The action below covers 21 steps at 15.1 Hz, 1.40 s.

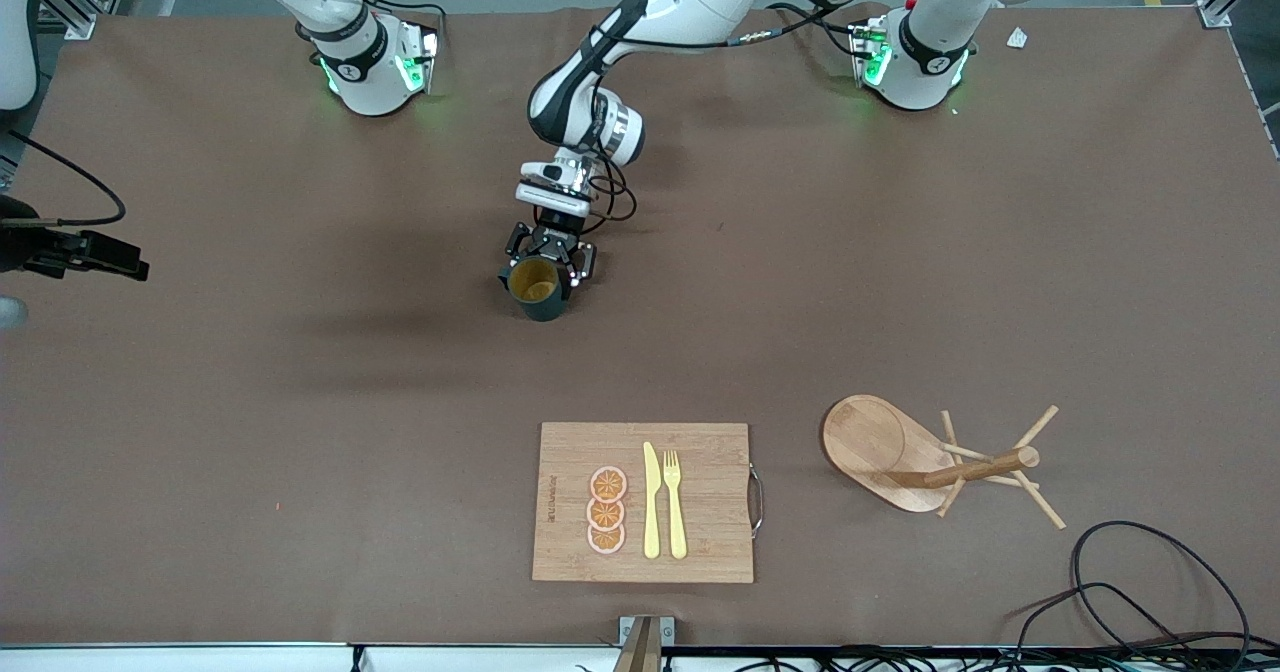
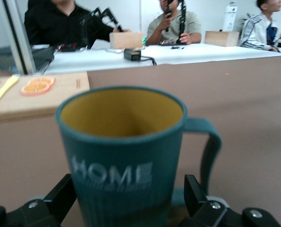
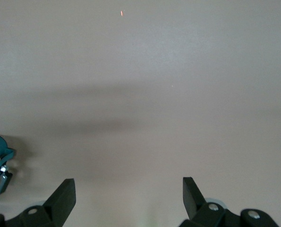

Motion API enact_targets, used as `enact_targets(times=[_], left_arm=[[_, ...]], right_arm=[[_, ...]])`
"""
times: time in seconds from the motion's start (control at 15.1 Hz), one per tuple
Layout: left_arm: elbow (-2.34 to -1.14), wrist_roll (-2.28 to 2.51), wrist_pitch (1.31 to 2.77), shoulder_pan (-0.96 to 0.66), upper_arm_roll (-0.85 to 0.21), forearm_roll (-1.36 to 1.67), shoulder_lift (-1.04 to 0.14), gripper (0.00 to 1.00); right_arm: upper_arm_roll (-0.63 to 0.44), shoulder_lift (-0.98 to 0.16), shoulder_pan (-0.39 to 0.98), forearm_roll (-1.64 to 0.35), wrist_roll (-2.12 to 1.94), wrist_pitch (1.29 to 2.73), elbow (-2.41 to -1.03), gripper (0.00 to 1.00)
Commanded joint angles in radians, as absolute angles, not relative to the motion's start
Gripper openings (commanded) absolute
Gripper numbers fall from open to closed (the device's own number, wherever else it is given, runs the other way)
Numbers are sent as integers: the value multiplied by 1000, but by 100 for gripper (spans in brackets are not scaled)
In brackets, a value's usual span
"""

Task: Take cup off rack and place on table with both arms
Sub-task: 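Set the mug down, open the left gripper while the right gripper approaches, then grasp the mug rim with the right gripper while the left gripper withdraws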

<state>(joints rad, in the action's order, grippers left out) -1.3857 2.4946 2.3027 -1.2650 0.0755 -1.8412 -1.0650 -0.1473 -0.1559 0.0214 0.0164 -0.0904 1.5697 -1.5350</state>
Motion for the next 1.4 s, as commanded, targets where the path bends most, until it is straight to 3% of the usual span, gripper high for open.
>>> enact_targets(times=[0.0, 0.4, 0.8, 1.33], left_arm=[[-1376, 2494, 2235, -1269, -6, -1743, -1052, 100], [-1430, 2447, 2203, -1267, -63, -1443, -928, 100], [-1424, 2212, 2118, -1247, -61, -935, -734, 100], [-1424, 1828, 1961, -998, -61, -508, -496, 100]], right_arm=[[-138, -172, 29, 2, -37, 1589, -1546, 100], [-135, -184, 123, -57, 227, 1683, -1644, 100], [-135, -181, 202, -104, 403, 1784, -1739, 100], [-133, -175, 357, -141, 488, 2041, -1957, 100]])
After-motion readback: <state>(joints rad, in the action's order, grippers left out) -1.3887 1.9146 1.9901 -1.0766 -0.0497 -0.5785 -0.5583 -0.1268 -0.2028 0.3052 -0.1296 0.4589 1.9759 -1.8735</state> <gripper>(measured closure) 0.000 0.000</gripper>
